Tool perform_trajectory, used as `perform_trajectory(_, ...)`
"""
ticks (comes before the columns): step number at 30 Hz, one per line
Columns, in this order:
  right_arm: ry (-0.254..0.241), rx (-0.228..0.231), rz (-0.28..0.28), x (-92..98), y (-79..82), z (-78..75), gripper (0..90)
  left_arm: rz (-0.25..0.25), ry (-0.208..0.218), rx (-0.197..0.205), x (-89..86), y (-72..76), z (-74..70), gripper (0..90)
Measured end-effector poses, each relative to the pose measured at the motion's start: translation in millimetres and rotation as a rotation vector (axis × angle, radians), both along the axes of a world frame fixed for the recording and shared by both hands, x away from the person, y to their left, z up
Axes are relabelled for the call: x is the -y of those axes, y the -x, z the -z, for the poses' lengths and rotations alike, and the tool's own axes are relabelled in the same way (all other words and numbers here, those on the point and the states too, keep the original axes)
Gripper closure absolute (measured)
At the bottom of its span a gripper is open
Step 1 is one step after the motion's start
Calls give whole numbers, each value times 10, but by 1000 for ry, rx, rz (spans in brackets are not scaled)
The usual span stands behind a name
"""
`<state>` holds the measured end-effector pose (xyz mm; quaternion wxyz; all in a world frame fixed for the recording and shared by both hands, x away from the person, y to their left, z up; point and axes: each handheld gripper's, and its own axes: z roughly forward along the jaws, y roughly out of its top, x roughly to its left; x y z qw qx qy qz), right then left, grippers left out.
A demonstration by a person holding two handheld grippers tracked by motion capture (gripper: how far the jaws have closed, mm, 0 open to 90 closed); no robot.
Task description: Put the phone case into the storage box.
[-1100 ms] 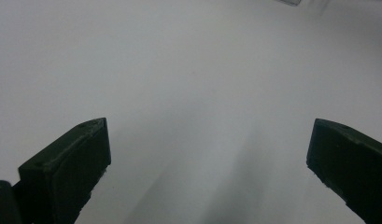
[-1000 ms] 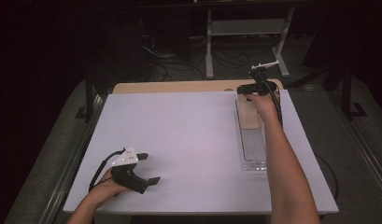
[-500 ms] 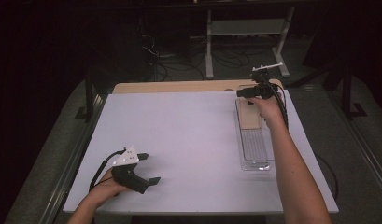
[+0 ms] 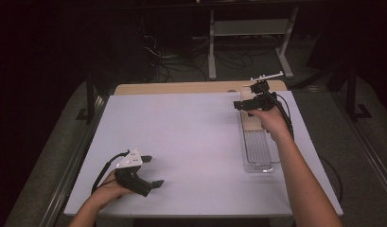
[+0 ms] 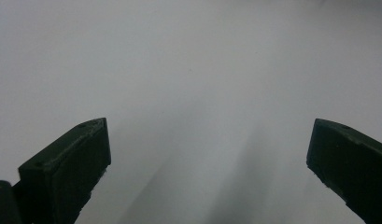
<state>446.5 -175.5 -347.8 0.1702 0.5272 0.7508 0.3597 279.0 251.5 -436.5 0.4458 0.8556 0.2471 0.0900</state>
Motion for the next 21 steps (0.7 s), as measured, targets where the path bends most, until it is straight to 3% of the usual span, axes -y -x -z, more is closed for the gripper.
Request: perform_trajectory(21,-73,63,-147,-206,571,126,15,3,-6,-2,10,22,5,0)
